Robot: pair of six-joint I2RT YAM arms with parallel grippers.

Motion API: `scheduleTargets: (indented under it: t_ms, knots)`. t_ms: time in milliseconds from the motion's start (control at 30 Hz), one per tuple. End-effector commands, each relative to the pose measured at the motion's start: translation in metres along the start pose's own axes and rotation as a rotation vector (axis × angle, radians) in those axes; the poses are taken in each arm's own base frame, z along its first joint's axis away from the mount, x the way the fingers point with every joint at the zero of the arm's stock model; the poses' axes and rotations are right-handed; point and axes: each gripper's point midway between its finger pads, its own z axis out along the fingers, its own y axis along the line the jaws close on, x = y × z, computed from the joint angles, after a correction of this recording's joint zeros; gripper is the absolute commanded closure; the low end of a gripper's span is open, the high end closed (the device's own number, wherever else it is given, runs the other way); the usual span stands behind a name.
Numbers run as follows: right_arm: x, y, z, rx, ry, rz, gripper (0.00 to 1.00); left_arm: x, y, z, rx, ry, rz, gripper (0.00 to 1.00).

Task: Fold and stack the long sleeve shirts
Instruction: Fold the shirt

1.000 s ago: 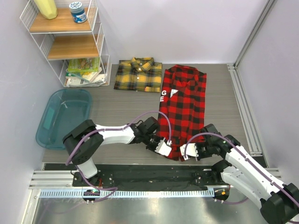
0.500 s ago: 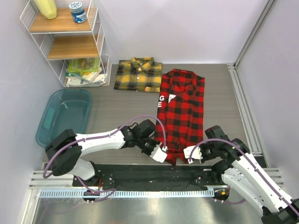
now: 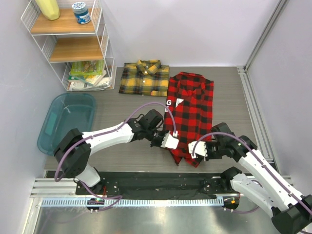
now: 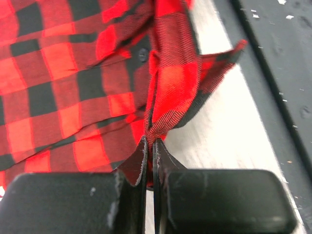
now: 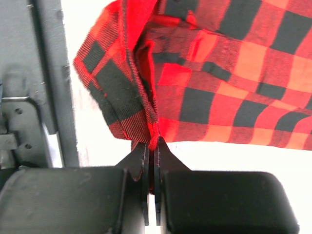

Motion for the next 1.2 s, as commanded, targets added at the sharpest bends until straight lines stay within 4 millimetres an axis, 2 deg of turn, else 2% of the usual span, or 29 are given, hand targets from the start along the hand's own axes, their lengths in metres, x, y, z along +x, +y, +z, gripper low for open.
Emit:
scheduleTargets:
  t_ms: [0, 200, 300, 367, 400, 433, 467, 500, 533, 567, 600, 633, 667, 700, 733, 767, 800, 833, 867, 933, 967, 1100, 1167]
  knots:
    - [-0.006, -0.03, -0.007, 0.092, -0.004, 0.022, 0.99, -0.002, 0.01, -0.003, 0.0, -0.018, -0.051, 1.0]
    - [-0.001, -0.031, -0.004, 0.093, 0.0, 0.028, 0.99, -0.006, 0.014, -0.002, -0.014, -0.032, -0.068, 1.0]
    - [0.0, -0.044, -0.006, 0.128, 0.003, 0.029, 0.99, -0.006, 0.026, -0.004, -0.037, -0.035, -0.088, 1.0]
    - [0.001, -0.061, -0.009, 0.154, -0.011, 0.058, 0.99, -0.013, 0.047, -0.013, -0.071, -0.052, -0.094, 1.0]
    - [0.003, -0.069, -0.01, 0.159, -0.015, 0.065, 0.99, -0.008, 0.052, -0.011, -0.066, -0.042, -0.118, 1.0]
    - [0.005, -0.077, -0.011, 0.161, -0.014, 0.057, 0.99, -0.007, 0.064, -0.017, -0.088, -0.042, -0.122, 1.0]
    - [0.01, -0.1, -0.022, 0.221, -0.013, 0.086, 0.99, -0.014, 0.083, -0.022, -0.119, -0.051, -0.114, 1.0]
    - [0.015, -0.107, -0.013, 0.174, -0.021, 0.107, 0.99, -0.004, 0.096, -0.023, -0.129, -0.043, -0.141, 1.0]
    - [0.018, -0.117, -0.013, 0.173, -0.021, 0.1, 0.99, 0.001, 0.105, -0.022, -0.129, -0.037, -0.139, 1.0]
    - [0.017, -0.139, -0.023, 0.22, -0.028, 0.104, 0.99, -0.009, 0.127, -0.03, -0.162, -0.045, -0.122, 1.0]
    - [0.023, -0.148, -0.011, 0.185, -0.027, 0.123, 0.99, -0.002, 0.141, -0.034, -0.185, -0.035, -0.143, 1.0]
    - [0.02, -0.172, -0.017, 0.237, -0.038, 0.1, 0.99, 0.017, 0.146, -0.021, -0.163, -0.011, -0.18, 1.0]
    - [0.022, -0.184, -0.014, 0.243, -0.038, 0.096, 0.99, 0.009, 0.171, -0.029, -0.206, -0.021, -0.159, 1.0]
    - [0.03, -0.193, -0.001, 0.217, -0.032, 0.107, 0.99, 0.022, 0.184, -0.028, -0.227, -0.004, -0.175, 1.0]
    - [0.03, -0.215, -0.002, 0.259, -0.034, 0.089, 0.99, 0.041, 0.195, -0.017, -0.23, 0.024, -0.205, 1.0]
    - [0.034, -0.224, 0.004, 0.262, -0.03, 0.088, 0.99, 0.049, 0.205, -0.014, -0.237, 0.03, -0.221, 1.0]
    - [0.038, -0.233, 0.007, 0.27, -0.026, 0.091, 0.99, 0.046, 0.23, -0.025, -0.29, 0.026, -0.207, 1.0]
    - [0.05, -0.238, 0.025, 0.234, -0.011, 0.116, 0.99, 0.052, 0.24, -0.025, -0.307, 0.036, -0.214, 1.0]
    - [0.053, -0.254, 0.024, 0.263, -0.009, 0.111, 0.99, 0.073, 0.243, -0.011, -0.291, 0.058, -0.246, 1.0]
    - [0.068, -0.263, 0.043, 0.238, 0.001, 0.145, 0.99, 0.079, 0.262, -0.016, -0.323, 0.055, -0.249, 1.0]
    - [0.07, -0.275, 0.043, 0.261, 0.005, 0.144, 0.99, 0.088, 0.264, -0.01, -0.322, 0.067, -0.261, 1.0]
    - [0.082, -0.284, 0.054, 0.264, 0.015, 0.166, 0.99, 0.098, 0.267, -0.007, -0.33, 0.071, -0.256, 1.0]
    - [0.084, -0.282, 0.056, 0.26, 0.019, 0.168, 0.99, 0.103, 0.262, -0.004, -0.326, 0.076, -0.264, 1.0]
